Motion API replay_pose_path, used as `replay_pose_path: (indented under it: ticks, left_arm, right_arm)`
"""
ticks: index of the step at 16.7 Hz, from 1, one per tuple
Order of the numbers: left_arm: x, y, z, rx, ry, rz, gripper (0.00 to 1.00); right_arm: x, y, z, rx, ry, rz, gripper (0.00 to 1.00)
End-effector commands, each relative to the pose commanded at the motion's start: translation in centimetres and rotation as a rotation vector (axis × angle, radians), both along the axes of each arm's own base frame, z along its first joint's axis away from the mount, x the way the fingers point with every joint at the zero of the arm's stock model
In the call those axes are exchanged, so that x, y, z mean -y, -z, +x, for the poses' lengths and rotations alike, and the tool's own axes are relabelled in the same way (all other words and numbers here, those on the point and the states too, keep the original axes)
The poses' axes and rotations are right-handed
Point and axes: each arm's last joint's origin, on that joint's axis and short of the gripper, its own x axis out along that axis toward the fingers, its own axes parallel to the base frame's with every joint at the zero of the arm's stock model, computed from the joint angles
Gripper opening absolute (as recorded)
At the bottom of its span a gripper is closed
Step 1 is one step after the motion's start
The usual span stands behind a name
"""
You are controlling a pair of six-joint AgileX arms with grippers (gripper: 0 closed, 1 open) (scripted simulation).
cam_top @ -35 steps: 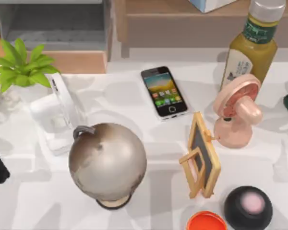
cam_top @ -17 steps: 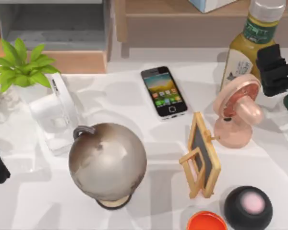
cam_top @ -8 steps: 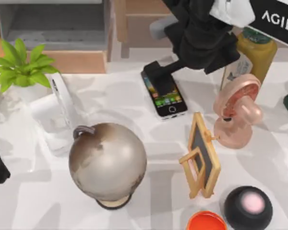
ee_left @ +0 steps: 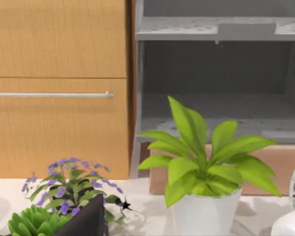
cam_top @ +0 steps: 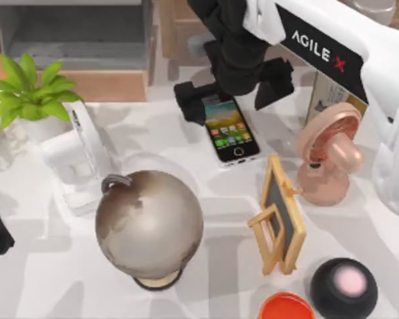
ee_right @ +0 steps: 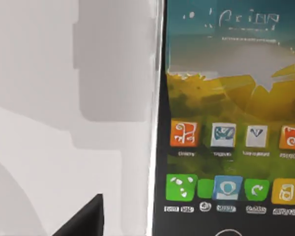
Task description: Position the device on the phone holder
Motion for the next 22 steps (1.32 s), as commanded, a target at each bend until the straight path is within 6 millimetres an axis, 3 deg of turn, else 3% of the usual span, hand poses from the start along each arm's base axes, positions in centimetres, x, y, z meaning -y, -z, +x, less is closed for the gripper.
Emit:
replay_pose_path:
  ticks: [3,9,17,21,22]
  left_arm:
    - [0.0,0.0,0.0,0.0,0.0,0.0,1.0]
    - [0.0,0.0,0.0,0.0,0.0,0.0,1.0]
    - [0.0,0.0,0.0,0.0,0.0,0.0,1.0]
    - [0.0,0.0,0.0,0.0,0.0,0.0,1.0]
    - [0.0,0.0,0.0,0.0,0.0,0.0,1.0]
  right_arm:
    - [0.3,0.2,0.9,0.013,0.038,0.023,1.0]
    - [0.0,0.3,0.8,0.014,0.032,0.022,1.0]
    - [-0.3,7.6,2.5,0.014,0.037,0.023,1.0]
    - [-0.3,8.0,2.5,0.013,0.038,0.023,1.0]
    - [-0.3,8.0,2.5,0.013,0.038,0.023,0.92]
